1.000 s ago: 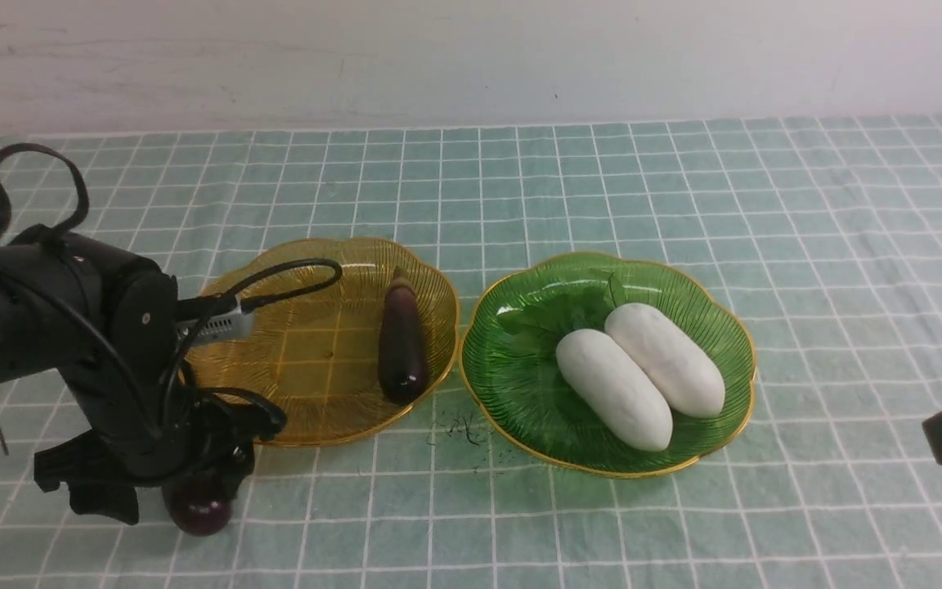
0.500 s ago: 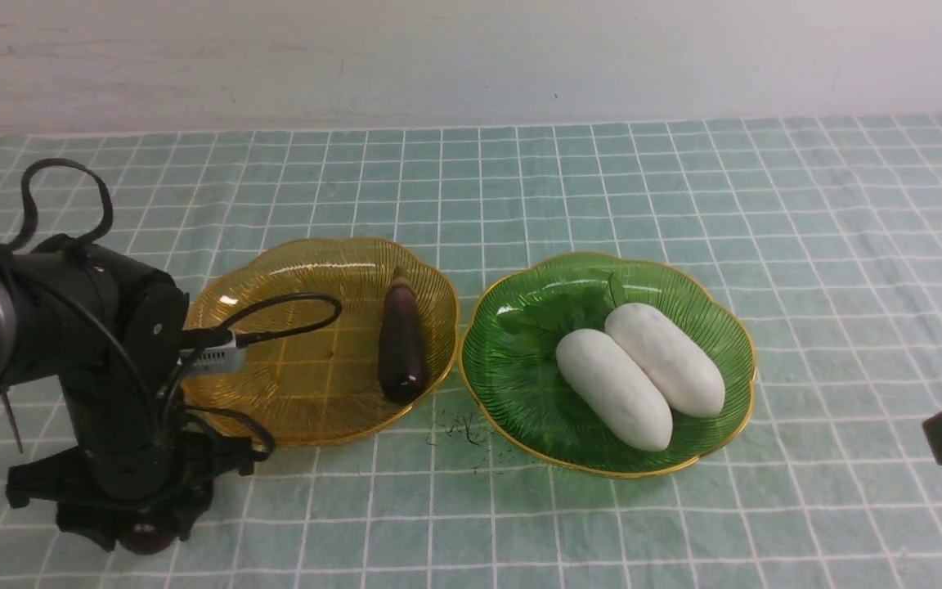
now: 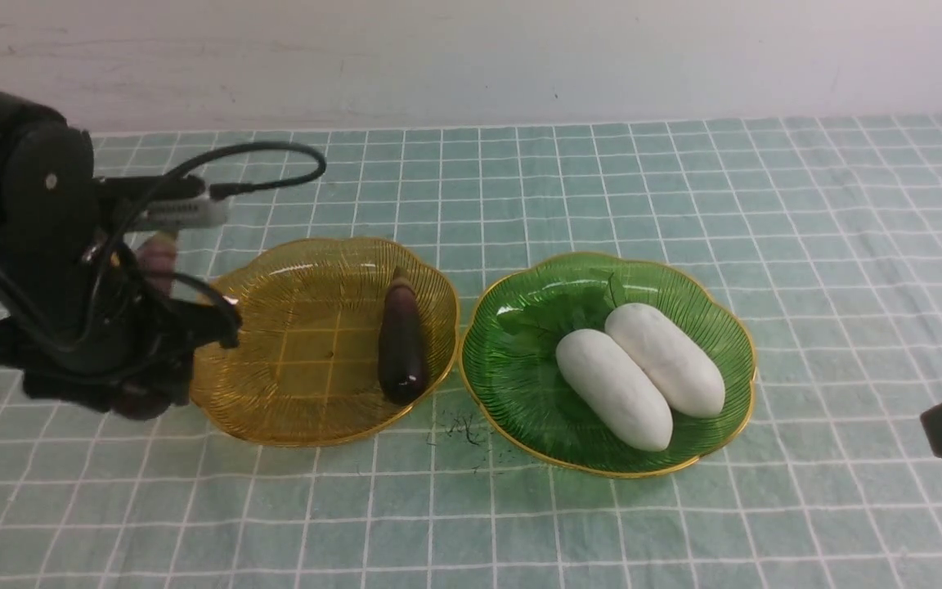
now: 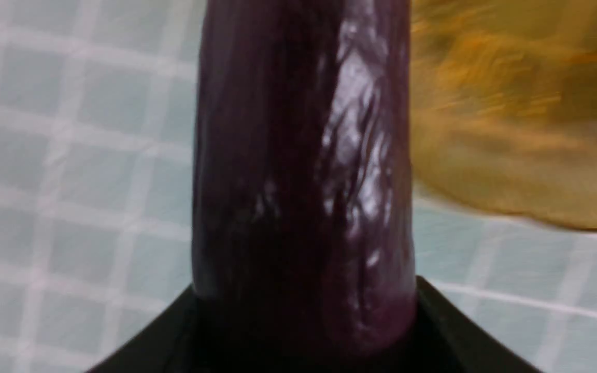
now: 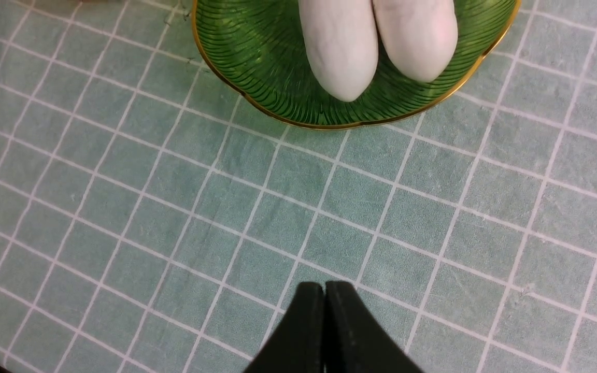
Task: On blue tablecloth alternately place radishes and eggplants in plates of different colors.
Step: 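Pick up the eggplant and place it in the yellow plate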
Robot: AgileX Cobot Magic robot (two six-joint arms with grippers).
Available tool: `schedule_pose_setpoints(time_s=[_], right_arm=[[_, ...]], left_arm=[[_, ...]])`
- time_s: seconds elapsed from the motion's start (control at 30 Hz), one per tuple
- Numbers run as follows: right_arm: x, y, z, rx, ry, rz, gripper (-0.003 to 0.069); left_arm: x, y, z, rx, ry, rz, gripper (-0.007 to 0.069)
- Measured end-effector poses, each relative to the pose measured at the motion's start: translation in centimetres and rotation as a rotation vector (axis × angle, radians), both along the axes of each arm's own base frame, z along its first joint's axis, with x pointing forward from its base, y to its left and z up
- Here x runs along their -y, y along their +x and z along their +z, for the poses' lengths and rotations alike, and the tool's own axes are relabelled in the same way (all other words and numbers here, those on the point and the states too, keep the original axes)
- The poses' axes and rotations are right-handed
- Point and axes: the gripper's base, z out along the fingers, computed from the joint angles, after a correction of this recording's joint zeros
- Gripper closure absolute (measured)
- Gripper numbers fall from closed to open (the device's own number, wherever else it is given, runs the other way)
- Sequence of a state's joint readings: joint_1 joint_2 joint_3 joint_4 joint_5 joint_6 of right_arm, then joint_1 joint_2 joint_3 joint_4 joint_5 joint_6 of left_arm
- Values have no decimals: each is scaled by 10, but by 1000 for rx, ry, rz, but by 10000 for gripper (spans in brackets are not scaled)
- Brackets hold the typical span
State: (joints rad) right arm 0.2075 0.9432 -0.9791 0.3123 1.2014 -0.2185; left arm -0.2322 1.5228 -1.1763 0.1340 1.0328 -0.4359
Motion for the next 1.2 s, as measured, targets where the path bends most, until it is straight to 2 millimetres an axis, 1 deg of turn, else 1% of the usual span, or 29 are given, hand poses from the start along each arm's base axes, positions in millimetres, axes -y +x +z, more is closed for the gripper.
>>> schedule_pose_setpoints(time_s=[0.07, 0.1, 0.17, 0.27, 0.3, 0.33, 0.37, 0.4, 0.53, 0.57, 0.6, 0.67, 0.77, 0.83, 0.87, 0.9, 1.0, 1.13, 1.2], right_arm=[[0, 0, 0, 3, 1, 0, 673], [0, -1, 1, 5, 1, -1, 673], [1, -3, 3, 17, 4, -1, 673], [3, -13, 9, 54, 11, 0, 673], [4, -19, 12, 74, 15, 1, 673], [6, -30, 18, 114, 23, 3, 673], [9, -42, 23, 156, 32, 4, 673], [10, -47, 26, 174, 36, 3, 673], [15, -72, 35, 260, 58, -6, 673], [21, -95, 41, 342, 70, -22, 673], [22, -96, 42, 349, 70, -23, 673], [27, -114, 43, 429, 75, -36, 673], [33, -132, 32, 557, 102, -66, 673], [36, -138, 19, 640, 123, -85, 673], [36, -134, 8, 654, 127, -95, 673], [36, -135, 8, 680, 135, -102, 673], [37, -119, -32, 788, 166, -162, 673], [39, -103, -56, 894, 179, -214, 673], [39, -99, -62, 925, 184, -230, 673]], left_arm=[[13, 17, 1, 35, -85, -56, 251], [18, 27, -3, 35, -116, -79, 251], [23, 37, -7, 32, -138, -95, 251], [28, 54, -22, 10, -137, -124, 251], [29, 59, -28, -3, -132, -132, 251], [31, 64, -33, -10, -131, -136, 251], [33, 73, -45, -30, -130, -139, 248], [33, 73, -44, -27, -130, -139, 246], [35, 82, -60, -44, -128, -136, 197], [36, 84, -67, -53, -126, -135, 157], [36, 84, -67, -55, -125, -135, 151], [36, 86, -69, -52, -126, -135, 125], [36, 86, -69, -48, -127, -134, 114], [36, 86, -69, -48, -127, -134, 114], [36, 86, -69, -49, -127, -134, 114], [36, 86, -69, -49, -127, -134, 114], [36, 86, -70, -54, -126, -134, 114], [36, 84, -70, -72, -124, -134, 114], [36, 84, -70, -77, -123, -135, 114]])
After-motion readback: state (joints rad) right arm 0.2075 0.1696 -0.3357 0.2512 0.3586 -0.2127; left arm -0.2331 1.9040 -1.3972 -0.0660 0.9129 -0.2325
